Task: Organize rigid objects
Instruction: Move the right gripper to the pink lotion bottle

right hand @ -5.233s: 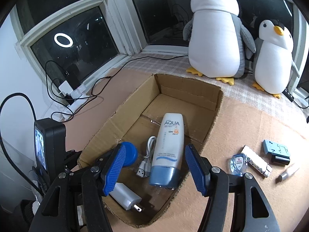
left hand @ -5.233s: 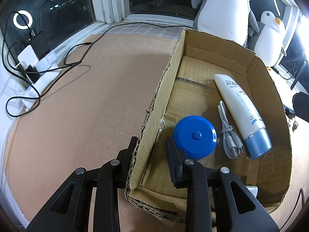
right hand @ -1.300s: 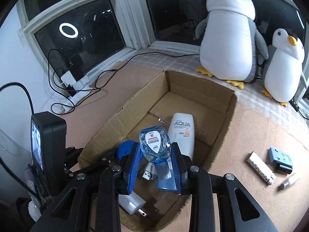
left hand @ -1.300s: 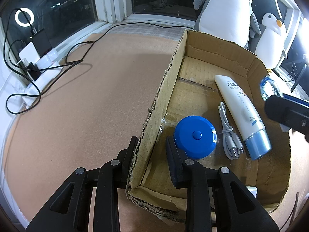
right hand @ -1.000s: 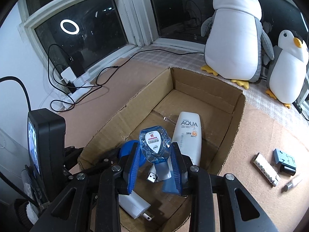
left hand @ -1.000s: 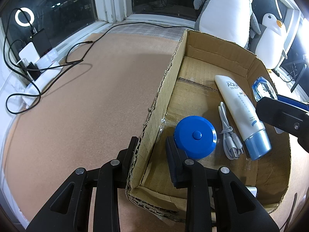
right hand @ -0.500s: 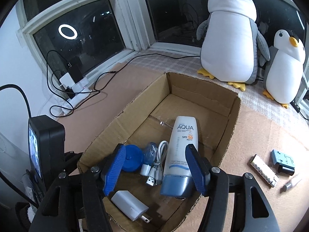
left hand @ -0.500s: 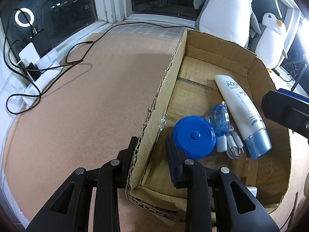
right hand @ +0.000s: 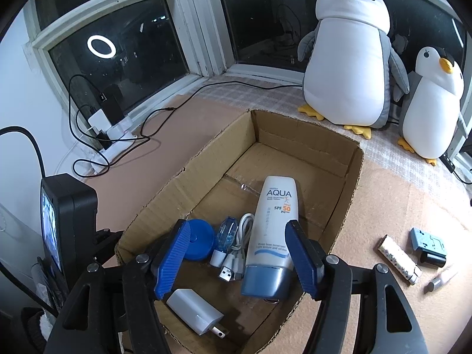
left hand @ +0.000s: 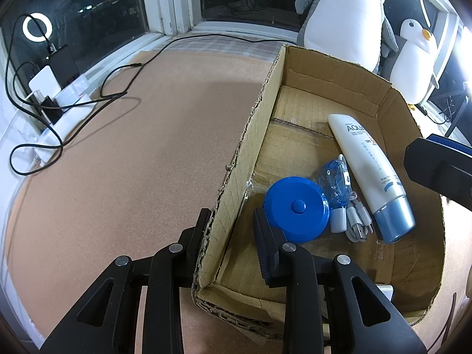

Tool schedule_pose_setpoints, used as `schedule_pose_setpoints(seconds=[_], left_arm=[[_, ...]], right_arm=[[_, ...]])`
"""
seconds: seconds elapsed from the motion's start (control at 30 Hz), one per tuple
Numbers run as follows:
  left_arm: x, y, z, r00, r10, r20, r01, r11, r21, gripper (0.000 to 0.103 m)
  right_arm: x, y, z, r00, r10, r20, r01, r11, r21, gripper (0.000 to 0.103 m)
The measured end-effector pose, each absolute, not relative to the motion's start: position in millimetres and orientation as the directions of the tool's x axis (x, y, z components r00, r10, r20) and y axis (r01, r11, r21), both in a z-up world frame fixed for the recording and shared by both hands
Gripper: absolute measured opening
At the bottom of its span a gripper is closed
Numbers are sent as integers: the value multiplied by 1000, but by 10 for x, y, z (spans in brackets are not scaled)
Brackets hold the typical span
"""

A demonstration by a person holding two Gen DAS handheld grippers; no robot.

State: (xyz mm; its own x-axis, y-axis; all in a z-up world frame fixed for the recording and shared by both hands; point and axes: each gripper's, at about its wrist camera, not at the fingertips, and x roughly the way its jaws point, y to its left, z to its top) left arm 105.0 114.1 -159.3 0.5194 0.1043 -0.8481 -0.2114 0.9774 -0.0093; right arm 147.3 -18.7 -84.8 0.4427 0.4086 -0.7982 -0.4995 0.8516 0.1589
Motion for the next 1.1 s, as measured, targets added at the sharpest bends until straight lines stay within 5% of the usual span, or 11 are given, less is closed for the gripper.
schedule_pose_setpoints(seconds=[0.57, 1.1], left_arm=[[1050, 1141, -1593, 519, 105, -848, -211, 977, -9, 27], [1050, 1140, -1594, 520, 105, -848, -211, 977, -9, 27]], right_arm=[[1424, -605, -858, 464, 371, -804, -429, 889, 163, 63], [1563, -2149, -1074, 511, 201, -836, -48, 977, 206, 63]])
